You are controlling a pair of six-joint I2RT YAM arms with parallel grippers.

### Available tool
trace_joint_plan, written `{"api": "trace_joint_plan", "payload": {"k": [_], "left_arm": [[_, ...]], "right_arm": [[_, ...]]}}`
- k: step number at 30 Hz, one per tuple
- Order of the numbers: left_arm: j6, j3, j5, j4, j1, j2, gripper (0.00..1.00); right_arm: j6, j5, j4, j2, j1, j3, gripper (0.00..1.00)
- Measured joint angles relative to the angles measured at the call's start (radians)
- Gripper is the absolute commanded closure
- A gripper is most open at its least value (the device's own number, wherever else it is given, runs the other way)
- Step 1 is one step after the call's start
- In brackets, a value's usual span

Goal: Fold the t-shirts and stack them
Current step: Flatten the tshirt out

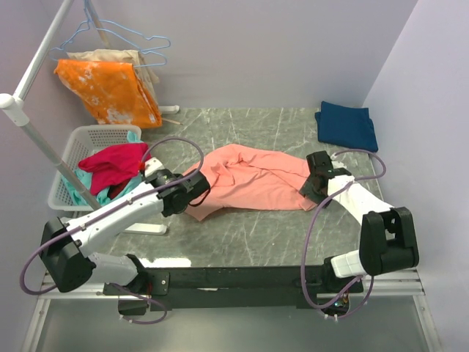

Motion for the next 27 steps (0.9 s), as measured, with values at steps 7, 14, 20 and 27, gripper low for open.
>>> {"api": "trace_joint_plan", "payload": {"k": [7,14,20,27], "left_arm": [[0.073,0.009,0.002,0.042,0.014,0.035,0.99],[0.140,0.003,0.024,0.105,0.031,0.040,0.99],[0.176,-0.016,0.045,0.134,0.040,0.040,0.99],[0.202,-0.018,0.055,0.144,0.049,0.040,0.99]], "right_arm": [[0.024,-0.017,0.002,-0.047,0.043,-0.071,0.40],[0.060,-0.052,0.016,-0.144,0.064,-0.134,0.44],[0.079,-0.061,0.064,-0.100,0.064,-0.159,0.47],[0.083,-0.055,0.098,-0.058,0.064,-0.158,0.48]]}}
